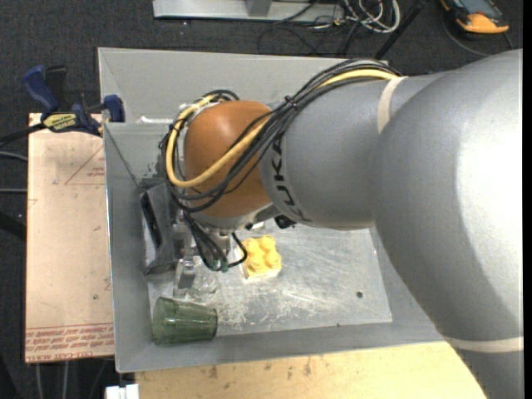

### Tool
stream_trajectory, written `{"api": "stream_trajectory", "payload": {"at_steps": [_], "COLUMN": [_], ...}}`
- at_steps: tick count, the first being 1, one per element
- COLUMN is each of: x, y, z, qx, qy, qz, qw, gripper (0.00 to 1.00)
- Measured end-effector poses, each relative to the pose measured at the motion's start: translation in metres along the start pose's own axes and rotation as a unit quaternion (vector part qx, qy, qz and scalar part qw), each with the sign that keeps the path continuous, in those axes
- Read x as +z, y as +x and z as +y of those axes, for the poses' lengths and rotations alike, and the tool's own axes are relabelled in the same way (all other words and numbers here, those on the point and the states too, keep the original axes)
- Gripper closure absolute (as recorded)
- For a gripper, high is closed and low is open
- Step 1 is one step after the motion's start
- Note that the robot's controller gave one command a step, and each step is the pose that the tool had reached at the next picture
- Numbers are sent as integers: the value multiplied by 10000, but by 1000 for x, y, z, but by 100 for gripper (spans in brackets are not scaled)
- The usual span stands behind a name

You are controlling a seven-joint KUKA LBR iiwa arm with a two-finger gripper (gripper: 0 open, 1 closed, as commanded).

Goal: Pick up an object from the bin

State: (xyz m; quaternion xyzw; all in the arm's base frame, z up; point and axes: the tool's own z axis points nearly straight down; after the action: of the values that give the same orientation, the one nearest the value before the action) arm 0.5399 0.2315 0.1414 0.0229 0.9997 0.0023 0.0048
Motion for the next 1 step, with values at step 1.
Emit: {"api": "stream_trajectory", "payload": {"at_steps": [1], "x": [65], "y": [-42], "z": [-44], "qx": [660], "qy": [-6], "qz": [54], "qw": [9978], "gripper": [100]}}
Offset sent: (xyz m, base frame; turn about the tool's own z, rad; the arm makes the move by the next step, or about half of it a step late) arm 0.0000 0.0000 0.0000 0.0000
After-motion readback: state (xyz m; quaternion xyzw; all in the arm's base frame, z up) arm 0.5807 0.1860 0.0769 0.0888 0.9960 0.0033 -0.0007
